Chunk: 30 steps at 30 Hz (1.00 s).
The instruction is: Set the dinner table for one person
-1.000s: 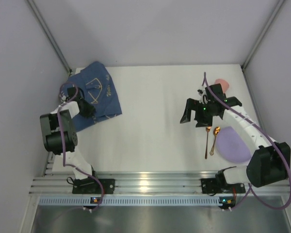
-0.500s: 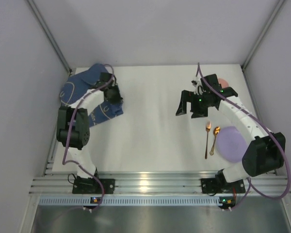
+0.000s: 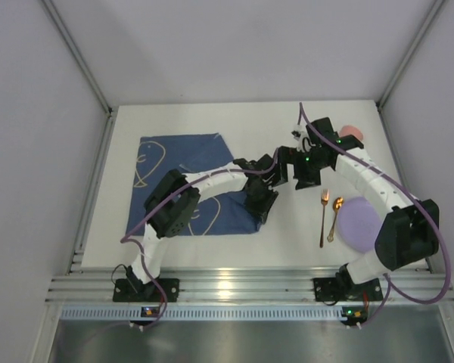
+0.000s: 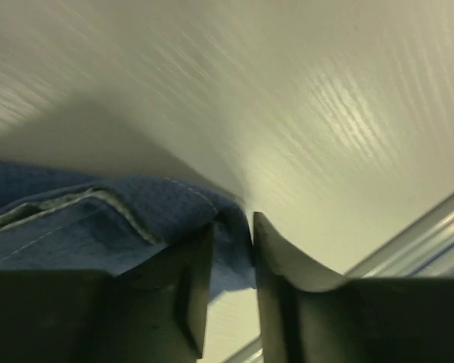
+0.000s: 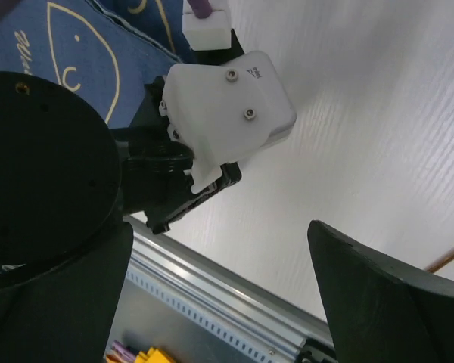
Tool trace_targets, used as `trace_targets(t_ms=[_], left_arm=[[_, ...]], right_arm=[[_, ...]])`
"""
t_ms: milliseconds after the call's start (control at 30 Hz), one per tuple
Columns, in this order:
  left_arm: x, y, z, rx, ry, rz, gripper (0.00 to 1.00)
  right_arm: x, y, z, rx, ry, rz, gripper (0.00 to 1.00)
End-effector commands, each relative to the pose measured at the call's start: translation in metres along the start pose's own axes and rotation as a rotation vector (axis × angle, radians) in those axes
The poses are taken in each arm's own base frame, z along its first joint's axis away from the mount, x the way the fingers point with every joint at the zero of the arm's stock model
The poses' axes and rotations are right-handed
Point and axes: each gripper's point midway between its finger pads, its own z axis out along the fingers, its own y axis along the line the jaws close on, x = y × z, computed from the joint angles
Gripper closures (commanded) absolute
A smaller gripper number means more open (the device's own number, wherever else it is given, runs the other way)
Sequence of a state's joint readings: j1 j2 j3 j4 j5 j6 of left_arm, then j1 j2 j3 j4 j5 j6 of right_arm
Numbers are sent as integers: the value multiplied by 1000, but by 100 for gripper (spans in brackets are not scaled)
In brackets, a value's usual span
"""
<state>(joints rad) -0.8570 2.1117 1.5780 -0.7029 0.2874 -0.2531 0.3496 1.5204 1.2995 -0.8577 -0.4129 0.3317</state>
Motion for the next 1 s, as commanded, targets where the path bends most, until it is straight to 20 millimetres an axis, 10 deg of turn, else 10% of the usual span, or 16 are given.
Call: trace_targets(t_ms=[0, 200, 467, 567, 700, 967], left_arm=[[7, -23, -12, -7, 51, 50, 62], [-48, -33, -89, 65, -244, -106, 7], [-96, -12, -244, 359, -697, -315, 2], [-75, 14, -270, 310, -781, -378, 2], [-18, 107, -273, -58, -869, -669, 4], [69, 166, -317, -326, -1004, -877, 7]], right_arm=[[-5, 3, 2, 2, -44, -41, 0], [-41, 16, -27, 6, -167, -64, 0], [-95, 88, -69, -287, -383, -57, 0], [-102, 100, -45, -346, -341, -33, 0], [-101, 126, 6, -309, -222, -137, 0], [-89, 140, 128, -163, 3, -267, 0]])
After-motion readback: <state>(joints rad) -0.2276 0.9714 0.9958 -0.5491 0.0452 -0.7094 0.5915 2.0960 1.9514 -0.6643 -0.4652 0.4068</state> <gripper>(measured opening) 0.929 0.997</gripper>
